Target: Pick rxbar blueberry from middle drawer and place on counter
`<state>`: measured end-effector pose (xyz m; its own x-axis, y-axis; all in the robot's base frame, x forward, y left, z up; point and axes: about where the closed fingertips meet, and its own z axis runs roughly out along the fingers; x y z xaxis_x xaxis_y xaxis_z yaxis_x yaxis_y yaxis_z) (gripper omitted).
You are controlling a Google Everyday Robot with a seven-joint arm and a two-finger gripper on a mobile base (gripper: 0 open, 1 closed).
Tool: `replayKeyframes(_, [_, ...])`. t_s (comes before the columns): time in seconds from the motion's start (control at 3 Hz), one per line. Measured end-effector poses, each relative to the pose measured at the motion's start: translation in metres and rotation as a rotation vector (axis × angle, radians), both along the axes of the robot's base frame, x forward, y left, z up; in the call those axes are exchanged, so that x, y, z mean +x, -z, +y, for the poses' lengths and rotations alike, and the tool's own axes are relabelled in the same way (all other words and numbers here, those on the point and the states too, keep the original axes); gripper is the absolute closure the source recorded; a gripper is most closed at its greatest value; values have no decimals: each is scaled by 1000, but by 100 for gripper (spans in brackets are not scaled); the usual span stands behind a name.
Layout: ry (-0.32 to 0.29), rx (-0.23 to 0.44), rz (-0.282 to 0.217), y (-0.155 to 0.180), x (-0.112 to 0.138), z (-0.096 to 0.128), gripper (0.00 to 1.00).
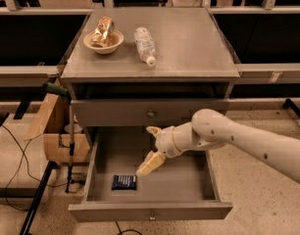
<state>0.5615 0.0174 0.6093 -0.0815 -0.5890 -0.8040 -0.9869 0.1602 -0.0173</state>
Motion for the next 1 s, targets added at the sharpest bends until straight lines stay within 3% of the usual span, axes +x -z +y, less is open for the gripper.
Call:
replayKeyframes(0.33, [-3, 14, 33, 17, -4, 4, 0])
replayKeyframes(1.0, [-10, 29, 25, 20, -5, 6, 0])
